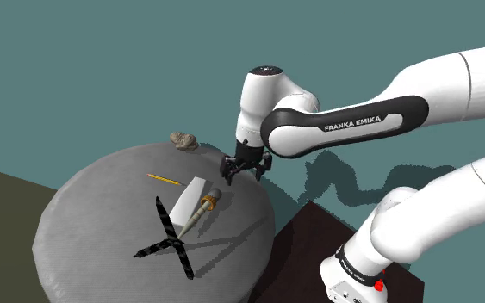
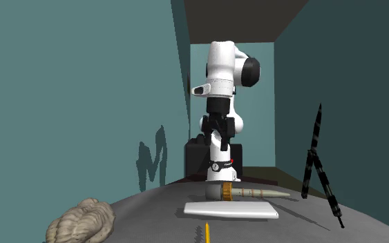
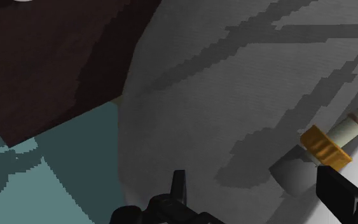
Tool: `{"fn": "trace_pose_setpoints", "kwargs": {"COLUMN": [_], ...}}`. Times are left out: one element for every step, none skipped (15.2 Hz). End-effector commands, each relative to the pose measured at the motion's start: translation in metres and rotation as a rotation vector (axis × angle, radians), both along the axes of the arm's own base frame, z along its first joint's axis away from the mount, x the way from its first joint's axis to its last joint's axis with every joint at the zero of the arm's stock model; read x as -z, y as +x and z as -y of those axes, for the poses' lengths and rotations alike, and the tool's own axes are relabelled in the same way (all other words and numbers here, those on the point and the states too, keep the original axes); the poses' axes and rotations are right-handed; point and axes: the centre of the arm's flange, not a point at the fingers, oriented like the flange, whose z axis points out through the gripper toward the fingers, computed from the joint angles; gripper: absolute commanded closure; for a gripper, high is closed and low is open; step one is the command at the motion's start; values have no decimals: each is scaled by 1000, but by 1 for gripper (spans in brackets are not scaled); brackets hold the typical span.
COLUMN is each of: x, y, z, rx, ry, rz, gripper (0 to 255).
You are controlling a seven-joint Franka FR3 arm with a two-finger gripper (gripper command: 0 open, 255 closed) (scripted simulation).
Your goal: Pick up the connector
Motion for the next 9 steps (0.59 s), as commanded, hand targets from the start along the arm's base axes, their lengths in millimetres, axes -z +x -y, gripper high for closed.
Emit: {"fn": "trace_pose_setpoints", "kwargs": {"x": [14, 22, 30, 37, 45, 52, 60, 65, 70], "y": [12, 18, 25, 31, 38, 45, 52, 57, 57], "z": [-19, -28, -38, -46, -55, -64, -72, -78, -78], "rx": [51, 75, 98, 121, 145, 168, 191, 206, 206], "ry": [-1, -3, -4, -6, -8, -9, -11, -12, -12], "rz": [1, 1, 0, 0, 0, 0, 0, -1, -1], "gripper": [0, 0, 0, 0, 0, 0, 0, 0, 0]}}
